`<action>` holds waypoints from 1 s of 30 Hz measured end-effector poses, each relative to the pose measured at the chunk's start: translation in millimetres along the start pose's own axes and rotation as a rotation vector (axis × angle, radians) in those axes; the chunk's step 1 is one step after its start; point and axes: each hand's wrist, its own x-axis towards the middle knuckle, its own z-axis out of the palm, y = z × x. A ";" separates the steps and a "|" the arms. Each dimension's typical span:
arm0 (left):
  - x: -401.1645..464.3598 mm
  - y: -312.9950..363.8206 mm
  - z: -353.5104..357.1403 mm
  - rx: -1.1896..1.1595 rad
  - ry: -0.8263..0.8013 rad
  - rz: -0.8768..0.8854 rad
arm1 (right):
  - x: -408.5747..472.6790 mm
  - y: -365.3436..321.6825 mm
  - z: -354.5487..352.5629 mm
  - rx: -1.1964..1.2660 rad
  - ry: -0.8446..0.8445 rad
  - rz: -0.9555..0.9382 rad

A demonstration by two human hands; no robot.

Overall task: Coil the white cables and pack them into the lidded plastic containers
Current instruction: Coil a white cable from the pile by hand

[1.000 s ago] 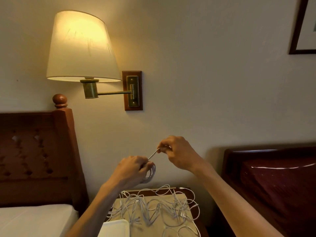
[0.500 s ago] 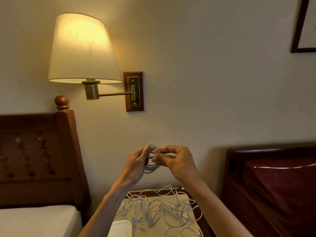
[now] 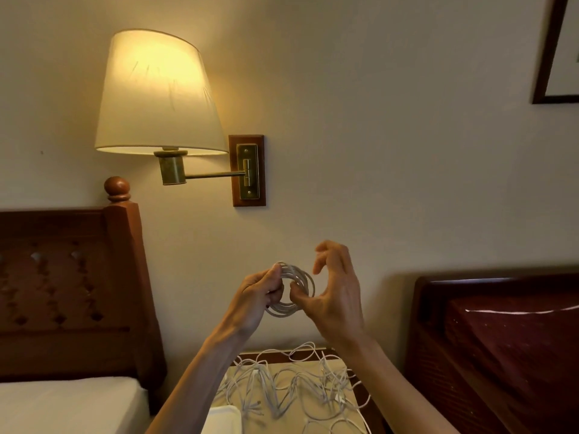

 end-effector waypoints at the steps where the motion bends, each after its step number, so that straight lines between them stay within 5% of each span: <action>1: -1.1 1.4 0.9 0.000 -0.015 0.001 | 2.2 -0.1 -1.7 0.126 -0.070 0.071; 10: -0.3 6.1 -4.5 -0.009 -0.012 0.005 | 18.4 13.7 -28.7 0.749 -0.553 0.369; 13: -1.3 7.2 -4.6 0.003 -0.009 -0.006 | 25.2 20.7 -38.9 0.774 -0.699 0.352; 30: 0.7 -7.2 8.1 -0.033 0.078 -0.106 | 12.6 20.6 -37.8 0.482 -0.670 0.469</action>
